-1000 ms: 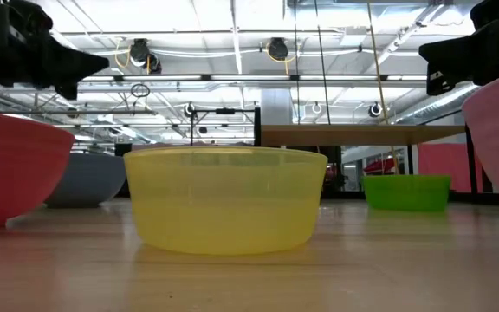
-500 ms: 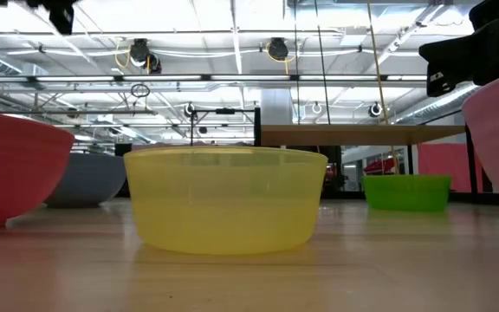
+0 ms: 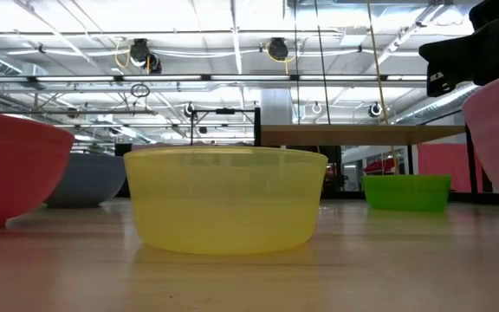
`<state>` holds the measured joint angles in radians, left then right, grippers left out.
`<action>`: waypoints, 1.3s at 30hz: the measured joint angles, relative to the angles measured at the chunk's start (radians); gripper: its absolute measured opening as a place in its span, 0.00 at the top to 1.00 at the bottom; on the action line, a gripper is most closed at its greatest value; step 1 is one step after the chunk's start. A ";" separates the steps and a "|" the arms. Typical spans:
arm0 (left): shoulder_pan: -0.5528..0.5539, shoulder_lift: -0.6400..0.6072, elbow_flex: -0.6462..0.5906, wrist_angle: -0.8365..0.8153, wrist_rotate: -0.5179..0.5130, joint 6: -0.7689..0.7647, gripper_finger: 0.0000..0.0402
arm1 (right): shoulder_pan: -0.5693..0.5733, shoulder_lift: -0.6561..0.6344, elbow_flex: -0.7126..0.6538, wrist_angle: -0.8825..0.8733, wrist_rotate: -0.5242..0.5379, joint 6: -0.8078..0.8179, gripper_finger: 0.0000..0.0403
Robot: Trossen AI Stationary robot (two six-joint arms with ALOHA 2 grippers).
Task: Place and stack bowls onto a shelf
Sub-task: Put the small violet bowl on the shelf
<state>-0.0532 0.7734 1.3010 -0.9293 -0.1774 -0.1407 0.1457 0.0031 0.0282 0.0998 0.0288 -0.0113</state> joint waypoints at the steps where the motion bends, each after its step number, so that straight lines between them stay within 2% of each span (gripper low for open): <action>1: 0.000 0.028 0.037 -0.046 0.001 -0.011 0.98 | 0.000 0.000 0.000 0.000 0.000 0.000 1.00; 7: -0.007 0.173 0.186 -0.244 0.035 -0.050 0.98 | 0.000 0.000 0.000 0.000 0.000 0.000 1.00; 11: -0.026 0.246 0.196 -0.325 0.096 0.005 0.98 | 0.000 0.000 0.000 0.000 0.000 0.000 1.00; 14: -0.047 0.310 0.192 -0.390 0.092 0.082 0.98 | 0.000 0.000 0.000 0.000 0.000 0.000 1.00; 23: -0.060 0.488 0.168 -0.343 0.046 0.255 0.98 | 0.000 0.000 0.000 0.000 0.000 -0.007 1.00; 32: -0.060 0.658 0.167 -0.289 0.046 0.331 0.98 | 0.000 0.000 0.000 0.000 0.000 -0.001 1.00; 36: -0.058 0.715 0.150 -0.272 0.050 0.365 0.93 | 0.000 0.000 0.000 0.000 0.000 0.000 1.00; 39: -0.055 0.730 0.096 -0.199 0.050 0.383 0.88 | 0.000 0.000 0.000 0.000 0.000 0.000 1.00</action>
<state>-0.1079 1.5039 1.3973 -1.1284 -0.1272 0.2423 0.1459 0.0031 0.0283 0.0998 0.0288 -0.0113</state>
